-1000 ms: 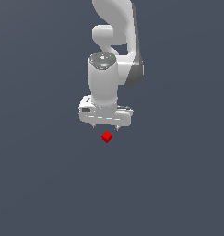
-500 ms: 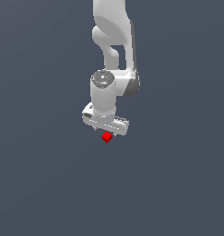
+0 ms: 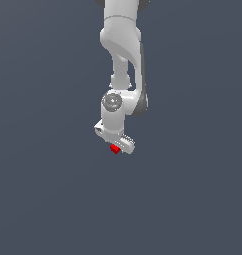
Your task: Pick up the red cube and move it to a goal position.
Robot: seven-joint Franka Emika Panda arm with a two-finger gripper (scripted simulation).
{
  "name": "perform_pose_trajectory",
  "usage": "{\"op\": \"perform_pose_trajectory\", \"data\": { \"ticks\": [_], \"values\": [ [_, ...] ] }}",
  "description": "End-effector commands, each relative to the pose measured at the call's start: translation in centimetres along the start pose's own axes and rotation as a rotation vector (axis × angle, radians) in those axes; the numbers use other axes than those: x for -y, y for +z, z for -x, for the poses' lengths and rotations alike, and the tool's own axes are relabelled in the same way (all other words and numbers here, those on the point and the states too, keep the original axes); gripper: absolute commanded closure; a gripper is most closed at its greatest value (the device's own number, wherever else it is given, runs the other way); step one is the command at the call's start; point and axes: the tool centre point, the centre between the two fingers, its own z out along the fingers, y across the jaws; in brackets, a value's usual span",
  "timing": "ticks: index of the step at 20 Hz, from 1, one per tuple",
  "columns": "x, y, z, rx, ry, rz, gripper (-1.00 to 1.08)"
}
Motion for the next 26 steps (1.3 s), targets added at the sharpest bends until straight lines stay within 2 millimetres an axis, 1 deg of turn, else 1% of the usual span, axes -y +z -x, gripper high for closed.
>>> {"op": "perform_pose_trajectory", "data": {
  "ticks": [1,5,10,11,22,26],
  "values": [
    [-0.1,1.2,0.3,0.003,0.043,0.0,-0.92],
    [-0.1,2.3,0.6,0.008,0.085,0.0,-0.92],
    [-0.1,2.8,0.7,0.01,0.1,-0.001,-0.92],
    [-0.1,2.8,0.7,0.01,0.1,-0.001,1.08],
    [-0.1,2.7,0.7,0.01,0.1,-0.001,1.08],
    [0.0,2.1,0.8,0.01,0.1,-0.001,1.08]
  ]
}}
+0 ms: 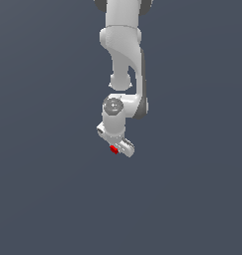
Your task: Pick up the red cube and move it to a goal position.
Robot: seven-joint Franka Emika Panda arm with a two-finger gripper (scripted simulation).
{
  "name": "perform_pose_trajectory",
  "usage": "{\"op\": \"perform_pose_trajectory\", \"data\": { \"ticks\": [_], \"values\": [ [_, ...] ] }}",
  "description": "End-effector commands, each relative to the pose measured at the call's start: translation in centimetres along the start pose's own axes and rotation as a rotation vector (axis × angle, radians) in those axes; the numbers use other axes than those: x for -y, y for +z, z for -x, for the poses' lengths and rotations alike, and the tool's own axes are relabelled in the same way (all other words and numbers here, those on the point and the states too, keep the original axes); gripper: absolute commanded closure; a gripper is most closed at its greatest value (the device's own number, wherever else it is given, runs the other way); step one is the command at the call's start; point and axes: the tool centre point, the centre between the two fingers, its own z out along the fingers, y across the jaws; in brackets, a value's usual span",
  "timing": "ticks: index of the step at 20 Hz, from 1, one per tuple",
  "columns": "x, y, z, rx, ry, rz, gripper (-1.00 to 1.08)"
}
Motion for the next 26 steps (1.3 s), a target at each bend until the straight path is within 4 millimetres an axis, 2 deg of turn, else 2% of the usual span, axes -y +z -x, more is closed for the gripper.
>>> {"op": "perform_pose_trajectory", "data": {
  "ticks": [1,6,11,15,26],
  "values": [
    [0.1,-0.6,0.0,-0.001,0.0,-0.001,1.08],
    [0.3,-2.9,0.2,-0.001,0.0,-0.001,1.08],
    [0.6,-6.7,0.6,-0.001,0.0,-0.001,1.08],
    [1.0,-10.7,0.9,-0.001,0.001,-0.001,1.08],
    [2.1,-23.4,1.9,-0.002,0.002,0.0,1.08]
  ]
}}
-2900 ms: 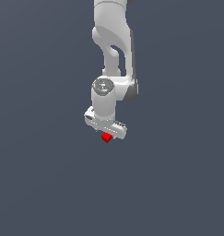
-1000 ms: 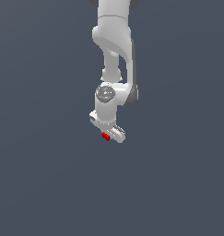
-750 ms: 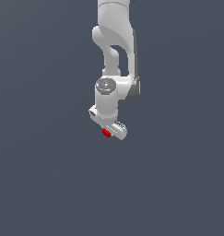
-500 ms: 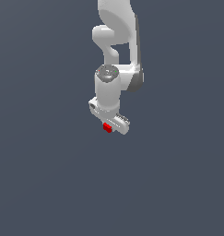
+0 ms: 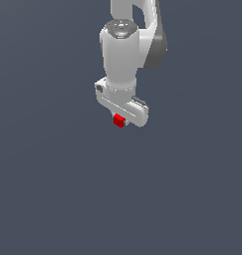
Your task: Pick up the red cube and move it to a goal position.
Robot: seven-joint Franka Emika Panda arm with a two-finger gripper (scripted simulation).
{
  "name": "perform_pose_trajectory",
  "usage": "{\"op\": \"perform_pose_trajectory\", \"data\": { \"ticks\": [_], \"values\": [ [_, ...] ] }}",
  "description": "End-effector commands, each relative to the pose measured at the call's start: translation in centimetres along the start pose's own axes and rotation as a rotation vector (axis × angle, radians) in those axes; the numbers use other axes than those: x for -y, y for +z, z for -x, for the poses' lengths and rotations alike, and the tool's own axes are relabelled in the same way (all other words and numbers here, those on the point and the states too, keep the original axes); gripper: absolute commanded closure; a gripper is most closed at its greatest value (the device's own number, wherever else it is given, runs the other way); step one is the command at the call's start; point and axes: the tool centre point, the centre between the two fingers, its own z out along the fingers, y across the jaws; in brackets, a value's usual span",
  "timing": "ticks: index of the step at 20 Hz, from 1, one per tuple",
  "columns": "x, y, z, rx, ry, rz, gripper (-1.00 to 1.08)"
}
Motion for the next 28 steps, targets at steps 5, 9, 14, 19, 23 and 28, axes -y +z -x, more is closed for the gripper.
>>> {"op": "perform_pose_trajectory", "data": {
  "ticks": [5,9,14,19,23,28],
  "values": [
    [0.6,-7.2,0.5,0.0,0.0,0.001,1.08],
    [1.1,-11.4,0.8,0.0,0.0,0.001,1.08],
    [1.7,-16.5,1.1,0.0,0.0,0.0,1.08],
    [2.3,-20.6,1.3,0.0,-0.001,0.0,1.08],
    [2.6,-23.0,1.3,0.0,-0.001,0.0,1.08],
    [2.9,-24.9,1.3,0.001,-0.002,0.0,1.08]
  ]
}}
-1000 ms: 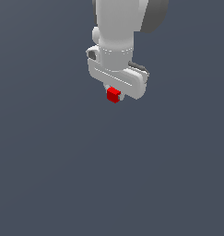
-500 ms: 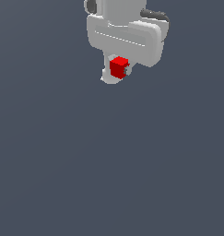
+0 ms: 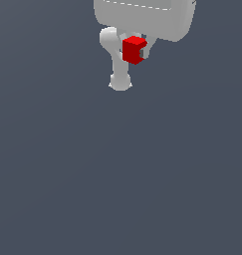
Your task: Pick up the red cube and move it to a goal position.
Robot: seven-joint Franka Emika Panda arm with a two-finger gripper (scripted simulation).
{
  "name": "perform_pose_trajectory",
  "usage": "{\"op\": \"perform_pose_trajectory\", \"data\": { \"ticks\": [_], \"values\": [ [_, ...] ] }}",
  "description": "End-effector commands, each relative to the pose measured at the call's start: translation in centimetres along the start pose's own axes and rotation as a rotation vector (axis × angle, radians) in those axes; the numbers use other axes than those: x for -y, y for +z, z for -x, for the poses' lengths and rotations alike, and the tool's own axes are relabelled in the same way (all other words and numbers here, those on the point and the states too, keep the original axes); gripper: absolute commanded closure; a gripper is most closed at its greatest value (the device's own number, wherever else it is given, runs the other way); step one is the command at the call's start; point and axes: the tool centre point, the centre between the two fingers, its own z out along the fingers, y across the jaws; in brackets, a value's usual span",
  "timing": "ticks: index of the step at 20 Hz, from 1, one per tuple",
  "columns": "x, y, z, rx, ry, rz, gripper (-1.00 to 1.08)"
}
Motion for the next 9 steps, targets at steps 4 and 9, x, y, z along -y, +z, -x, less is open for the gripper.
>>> {"op": "perform_pose_trajectory", "data": {
  "ticks": [4,9],
  "values": [
    [0.23,-1.36,-0.01,0.0,0.0,0.0,1.08],
    [0.31,-1.63,-0.05,0.0,0.0,0.0,1.08]
  ]
}}
